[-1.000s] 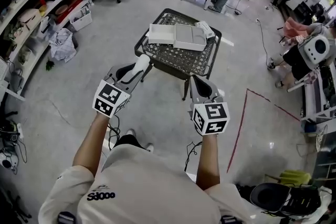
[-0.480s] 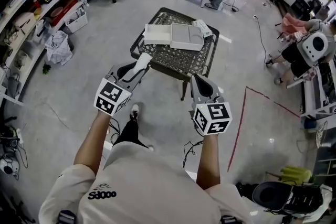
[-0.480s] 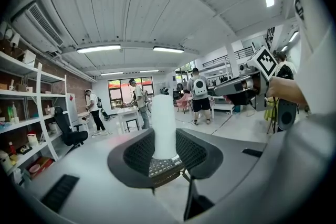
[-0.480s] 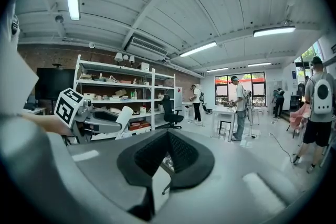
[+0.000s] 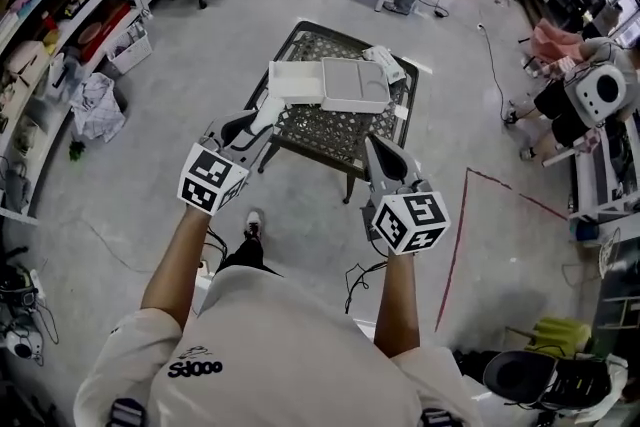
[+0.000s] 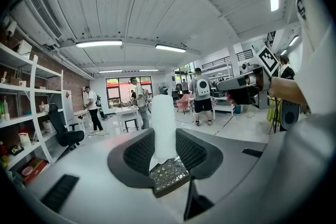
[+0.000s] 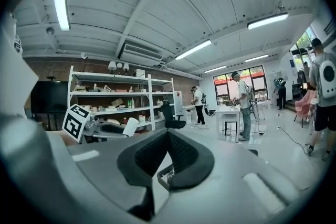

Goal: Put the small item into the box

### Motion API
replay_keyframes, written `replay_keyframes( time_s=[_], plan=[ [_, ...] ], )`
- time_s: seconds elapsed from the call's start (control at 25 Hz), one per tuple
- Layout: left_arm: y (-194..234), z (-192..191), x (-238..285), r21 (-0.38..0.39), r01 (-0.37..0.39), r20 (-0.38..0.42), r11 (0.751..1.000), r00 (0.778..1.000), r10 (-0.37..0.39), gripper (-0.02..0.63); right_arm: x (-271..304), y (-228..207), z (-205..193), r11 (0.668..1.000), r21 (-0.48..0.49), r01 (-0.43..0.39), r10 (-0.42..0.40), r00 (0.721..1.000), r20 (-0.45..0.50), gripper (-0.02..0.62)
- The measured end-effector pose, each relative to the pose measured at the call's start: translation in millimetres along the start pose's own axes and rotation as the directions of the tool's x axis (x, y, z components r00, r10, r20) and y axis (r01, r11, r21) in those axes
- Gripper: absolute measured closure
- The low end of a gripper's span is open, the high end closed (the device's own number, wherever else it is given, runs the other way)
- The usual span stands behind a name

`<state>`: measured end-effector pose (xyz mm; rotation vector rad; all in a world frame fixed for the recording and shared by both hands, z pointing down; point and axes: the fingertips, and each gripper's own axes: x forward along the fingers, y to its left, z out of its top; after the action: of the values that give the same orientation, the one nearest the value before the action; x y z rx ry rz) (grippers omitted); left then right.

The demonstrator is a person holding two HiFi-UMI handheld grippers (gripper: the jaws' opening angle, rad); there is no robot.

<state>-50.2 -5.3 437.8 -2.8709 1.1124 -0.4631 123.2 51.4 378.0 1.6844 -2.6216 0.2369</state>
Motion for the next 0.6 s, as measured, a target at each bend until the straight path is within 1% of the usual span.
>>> replay_keyframes(
  time_s=[0.12,0.4,0.6],
  plan=[
    [21,3,20,0.003,0.013,0.002,1.000,1.000,-0.013,0.480,22,-10,8,1.000,0.030,-0.002,0.001,1.000,0.015,0.584],
    [63,6,50,-0.004,0.031,-0.005,1.000,1.000,-0.031,0.480,70,-26,15,0.999,0.038,0.028,-0.028,1.000,-0.007,0.584],
    [95,3,64,-0.014,0.028,-0.011,1.000,1.000,-0.028,0.480,106,-31,13,0.999,0.033,0.027,-0.026,0.999,-0.026,0.584]
  ],
)
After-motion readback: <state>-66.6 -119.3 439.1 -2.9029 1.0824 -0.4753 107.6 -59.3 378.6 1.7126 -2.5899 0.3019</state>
